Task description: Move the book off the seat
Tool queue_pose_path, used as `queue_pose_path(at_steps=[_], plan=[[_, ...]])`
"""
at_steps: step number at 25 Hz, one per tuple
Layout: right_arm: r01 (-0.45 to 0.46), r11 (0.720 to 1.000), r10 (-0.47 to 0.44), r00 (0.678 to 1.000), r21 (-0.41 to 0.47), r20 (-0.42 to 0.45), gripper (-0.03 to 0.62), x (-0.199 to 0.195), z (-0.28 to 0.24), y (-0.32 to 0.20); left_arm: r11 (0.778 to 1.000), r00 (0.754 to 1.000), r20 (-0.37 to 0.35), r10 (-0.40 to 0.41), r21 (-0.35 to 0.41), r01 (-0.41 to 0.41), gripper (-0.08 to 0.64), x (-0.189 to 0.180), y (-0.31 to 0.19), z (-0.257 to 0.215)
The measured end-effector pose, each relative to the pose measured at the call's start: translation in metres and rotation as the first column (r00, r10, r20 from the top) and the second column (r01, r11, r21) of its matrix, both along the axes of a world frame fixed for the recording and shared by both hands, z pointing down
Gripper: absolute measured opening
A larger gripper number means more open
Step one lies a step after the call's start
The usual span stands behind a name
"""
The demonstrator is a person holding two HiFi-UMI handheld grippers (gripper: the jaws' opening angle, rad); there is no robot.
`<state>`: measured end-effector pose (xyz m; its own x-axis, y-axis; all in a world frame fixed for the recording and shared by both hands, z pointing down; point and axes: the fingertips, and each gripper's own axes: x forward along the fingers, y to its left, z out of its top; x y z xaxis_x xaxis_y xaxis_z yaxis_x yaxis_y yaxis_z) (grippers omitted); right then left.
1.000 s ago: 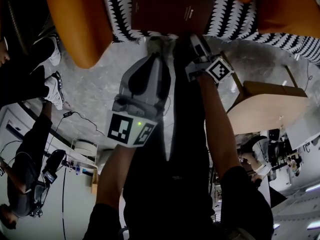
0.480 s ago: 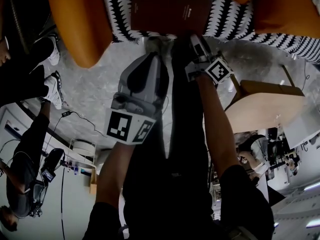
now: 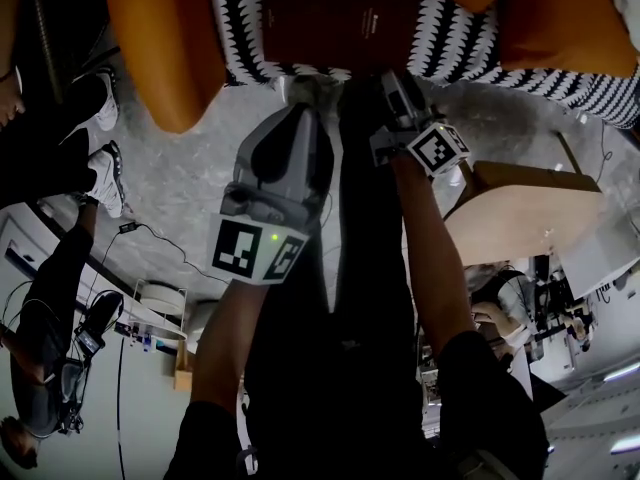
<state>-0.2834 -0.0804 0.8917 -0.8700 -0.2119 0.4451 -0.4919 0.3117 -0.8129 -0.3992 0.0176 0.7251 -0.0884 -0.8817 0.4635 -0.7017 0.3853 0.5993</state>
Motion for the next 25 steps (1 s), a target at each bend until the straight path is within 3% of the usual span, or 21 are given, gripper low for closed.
queue_pose_path(at_steps=[7, 15, 25], plan=[[0.048, 0.994, -0.042, 0.997, 0.094, -0.067, 0.183, -0.008, -0.031, -0.005, 1.000, 1.000, 0.025, -0.014, 0.013, 0.013, 0.006, -0.005, -0.005, -0.014], [0.133, 0.963, -0.097, 0.982, 0.234, -0.160, 0.181, -0.027, -0.062, -0.003, 0.999, 0.998, 0.045, -0.038, 0.024, 0.037, 0.006, -0.012, -0.005, -0.026], [0.149, 0.953, -0.106, 0.980, 0.264, -0.169, 0.167, -0.040, -0.089, 0.003, 0.999, 0.998, 0.058, -0.038, 0.030, 0.037, 0.006, -0.015, -0.005, -0.034]])
